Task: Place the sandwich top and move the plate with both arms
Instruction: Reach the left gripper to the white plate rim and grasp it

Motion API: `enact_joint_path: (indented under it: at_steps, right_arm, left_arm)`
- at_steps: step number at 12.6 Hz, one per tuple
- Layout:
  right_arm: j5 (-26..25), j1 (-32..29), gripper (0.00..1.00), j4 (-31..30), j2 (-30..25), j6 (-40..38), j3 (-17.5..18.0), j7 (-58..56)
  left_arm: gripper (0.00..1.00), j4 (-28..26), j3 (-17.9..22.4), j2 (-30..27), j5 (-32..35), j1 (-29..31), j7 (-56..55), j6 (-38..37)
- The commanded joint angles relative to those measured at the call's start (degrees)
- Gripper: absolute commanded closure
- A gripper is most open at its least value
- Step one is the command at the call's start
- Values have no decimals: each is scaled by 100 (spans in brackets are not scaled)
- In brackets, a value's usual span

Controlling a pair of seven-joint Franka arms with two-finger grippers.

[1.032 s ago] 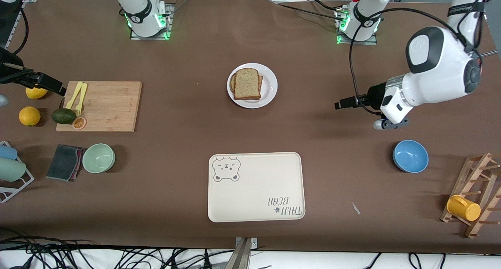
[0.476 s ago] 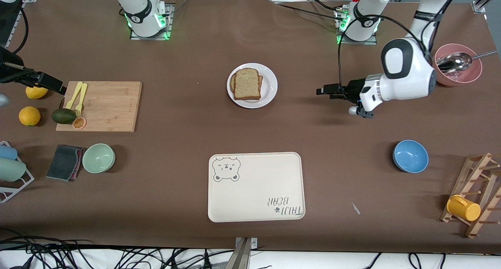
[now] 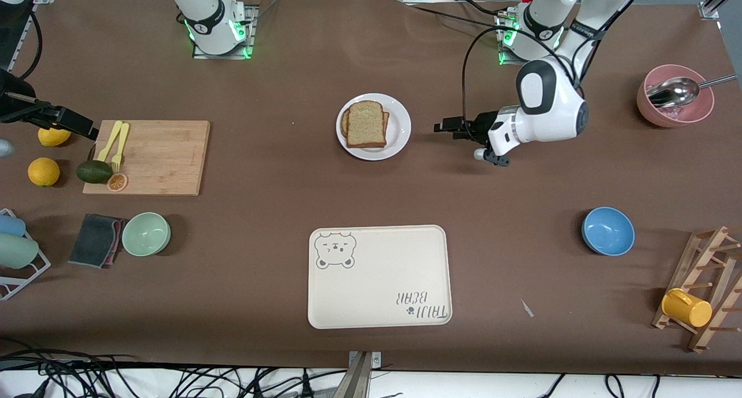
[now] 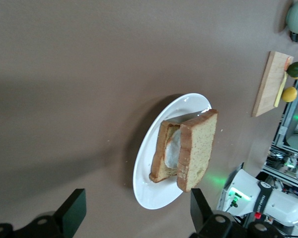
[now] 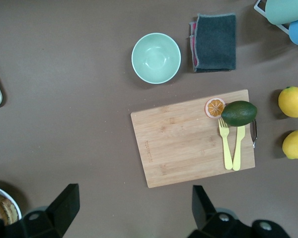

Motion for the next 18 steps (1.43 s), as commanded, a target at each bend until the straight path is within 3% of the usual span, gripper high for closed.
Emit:
enact_joint_path:
  at_steps: [1, 6, 8, 10, 16, 18]
  right_arm:
    - [-75, 6, 0, 18, -55, -79, 18, 22]
    - [-83, 6, 0, 18, -55, -61, 18, 39]
    - [-83, 6, 0, 19, -46, -70, 18, 30]
    - [-75, 6, 0, 18, -55, -88, 18, 65]
    - [-75, 6, 0, 18, -55, -79, 18, 74]
    - [-75, 6, 0, 36, -64, -105, 9, 31]
  left_arm:
    - [7, -42, -178, 204, -435, 16, 404, 115]
    - [7, -60, -705, 555, -908, -10, 483, 712]
    - [7, -60, -706, 652, -1155, -193, 614, 818]
    - [7, -95, -680, 749, -1856, -317, 1228, 933]
    - [7, -121, -654, 1135, -2131, -397, 1677, 1151]
    - [7, -130, -654, 1197, -2674, -405, 2168, 1196]
